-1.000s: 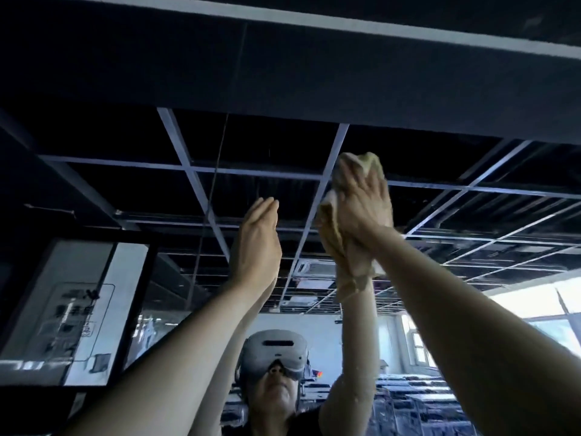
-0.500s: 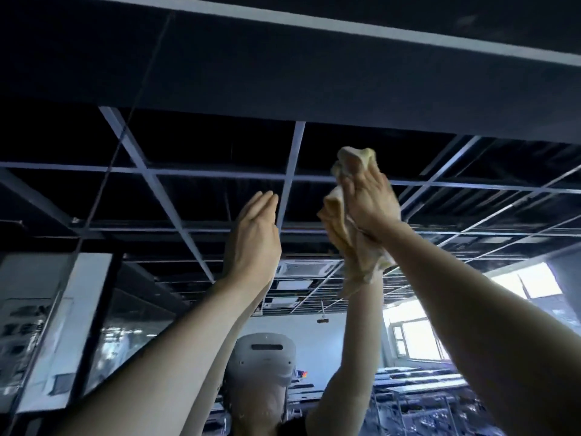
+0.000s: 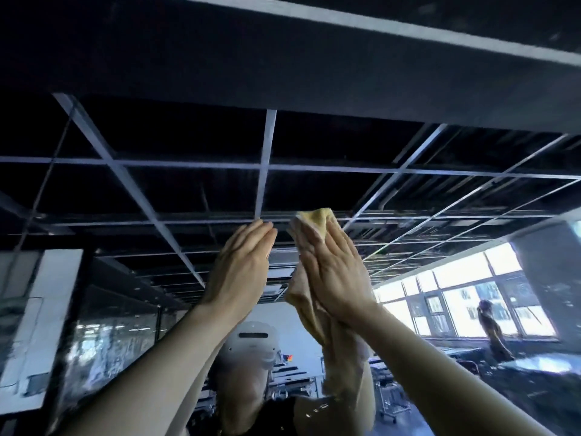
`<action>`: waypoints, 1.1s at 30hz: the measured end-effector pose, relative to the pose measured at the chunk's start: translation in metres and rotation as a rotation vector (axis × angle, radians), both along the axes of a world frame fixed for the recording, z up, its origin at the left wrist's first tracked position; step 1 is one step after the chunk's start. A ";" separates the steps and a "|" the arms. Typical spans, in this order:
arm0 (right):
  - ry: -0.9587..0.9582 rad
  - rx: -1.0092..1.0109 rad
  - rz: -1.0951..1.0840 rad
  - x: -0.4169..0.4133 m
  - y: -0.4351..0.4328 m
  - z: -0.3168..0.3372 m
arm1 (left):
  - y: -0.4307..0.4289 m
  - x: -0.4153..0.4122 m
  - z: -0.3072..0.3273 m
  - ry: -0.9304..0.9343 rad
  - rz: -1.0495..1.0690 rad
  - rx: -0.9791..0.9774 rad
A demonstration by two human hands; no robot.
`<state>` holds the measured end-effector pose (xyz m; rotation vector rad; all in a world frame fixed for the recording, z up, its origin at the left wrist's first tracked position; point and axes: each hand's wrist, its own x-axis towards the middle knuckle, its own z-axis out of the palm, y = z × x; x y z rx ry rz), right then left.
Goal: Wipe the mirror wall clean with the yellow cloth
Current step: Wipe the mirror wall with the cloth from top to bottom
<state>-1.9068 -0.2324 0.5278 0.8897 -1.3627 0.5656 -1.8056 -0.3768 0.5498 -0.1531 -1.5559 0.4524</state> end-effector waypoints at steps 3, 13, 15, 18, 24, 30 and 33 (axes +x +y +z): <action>-0.059 -0.100 -0.006 -0.004 0.006 0.068 | 0.013 -0.005 0.005 0.010 0.040 -0.012; -0.099 -0.164 0.051 -0.045 0.048 0.106 | 0.047 -0.030 0.001 0.019 0.002 -0.058; -0.118 -0.225 0.054 -0.059 0.066 0.077 | 0.046 -0.030 -0.004 -0.004 -0.010 -0.058; -0.212 -0.260 0.035 -0.071 0.087 0.035 | 0.039 -0.024 -0.012 -0.014 -0.025 -0.047; -0.286 -0.268 -0.038 -0.046 0.066 -0.013 | 0.007 0.001 -0.034 -0.068 -0.028 -0.046; -0.233 -0.193 -0.087 0.005 -0.007 -0.021 | -0.034 0.041 -0.047 -0.101 0.040 -0.073; -0.193 -0.145 -0.047 0.025 -0.028 -0.020 | -0.048 0.052 -0.050 -0.145 0.037 -0.082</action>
